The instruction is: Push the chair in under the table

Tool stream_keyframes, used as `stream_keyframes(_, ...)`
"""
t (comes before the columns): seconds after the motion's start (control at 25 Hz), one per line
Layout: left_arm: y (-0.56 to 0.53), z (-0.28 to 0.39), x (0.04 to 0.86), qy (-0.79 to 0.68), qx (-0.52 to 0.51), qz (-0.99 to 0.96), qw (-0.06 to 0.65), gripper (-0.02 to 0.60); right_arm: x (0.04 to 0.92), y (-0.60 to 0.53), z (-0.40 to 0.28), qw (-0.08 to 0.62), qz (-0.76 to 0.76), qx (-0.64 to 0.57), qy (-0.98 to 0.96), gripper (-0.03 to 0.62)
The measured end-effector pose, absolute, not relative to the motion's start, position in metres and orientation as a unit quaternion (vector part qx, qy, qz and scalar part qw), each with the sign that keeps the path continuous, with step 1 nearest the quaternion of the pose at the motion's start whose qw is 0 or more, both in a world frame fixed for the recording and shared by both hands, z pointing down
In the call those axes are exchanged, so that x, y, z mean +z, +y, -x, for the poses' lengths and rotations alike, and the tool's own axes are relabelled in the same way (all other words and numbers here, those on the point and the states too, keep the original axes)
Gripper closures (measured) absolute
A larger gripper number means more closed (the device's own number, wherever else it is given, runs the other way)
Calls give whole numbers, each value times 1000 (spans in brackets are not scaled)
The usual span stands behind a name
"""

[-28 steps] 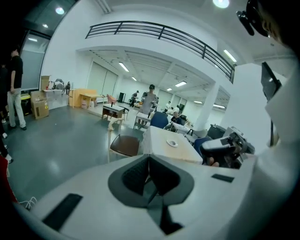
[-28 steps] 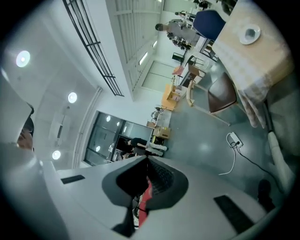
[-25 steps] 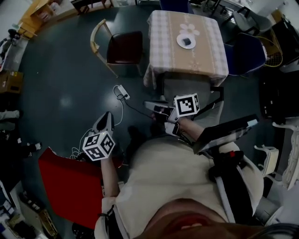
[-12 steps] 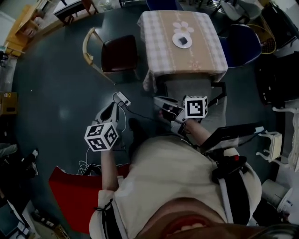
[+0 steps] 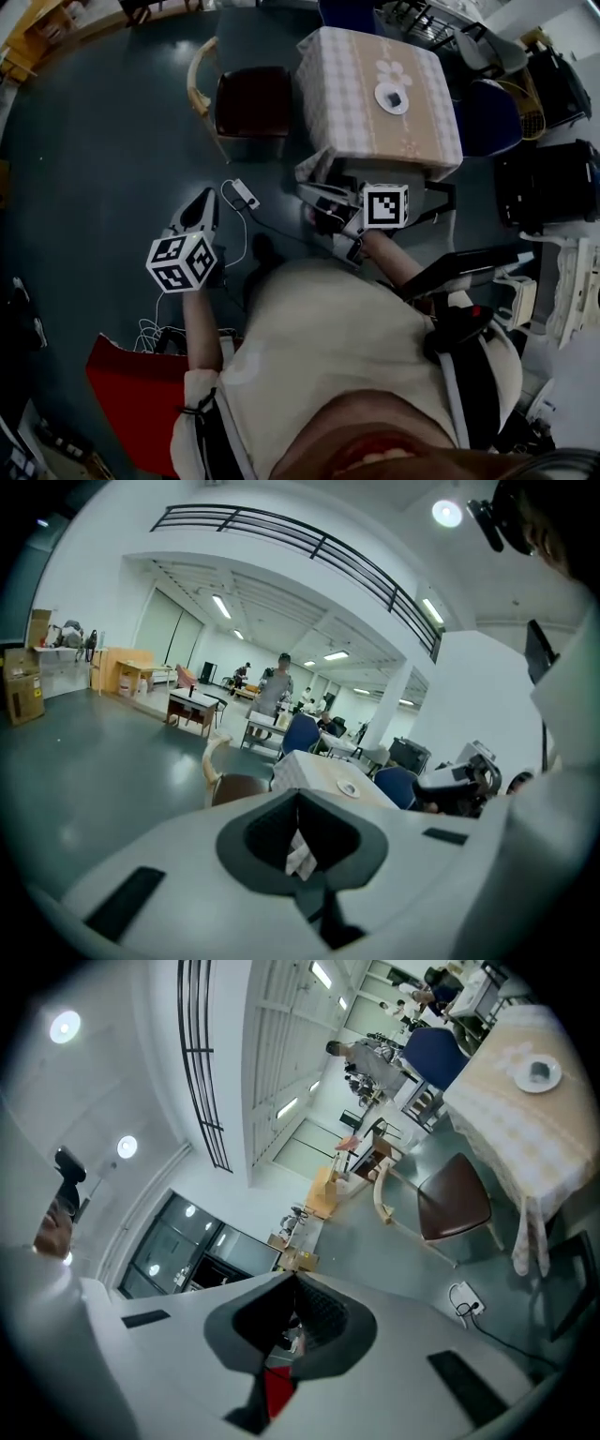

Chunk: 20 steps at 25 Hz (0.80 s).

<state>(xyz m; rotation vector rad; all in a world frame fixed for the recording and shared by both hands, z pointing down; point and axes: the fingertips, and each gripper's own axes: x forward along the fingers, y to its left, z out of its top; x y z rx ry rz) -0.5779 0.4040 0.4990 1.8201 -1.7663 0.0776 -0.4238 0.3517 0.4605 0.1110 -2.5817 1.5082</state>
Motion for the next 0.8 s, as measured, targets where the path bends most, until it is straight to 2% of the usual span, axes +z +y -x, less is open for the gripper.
stream_keyframes(0.28,411,624,511,-653,14,-688,316,572,474,367,485,110,-82,485,-864,582)
stream_keyframes(0.6,411,641,509,-664,-20,-682,306,573,474,362,484,120,-107,495,-854,582)
stream_keyframes(0.8,420,652,518,-682,-35,-652,329,572,472,366,498,132,-86,491,-857,582)
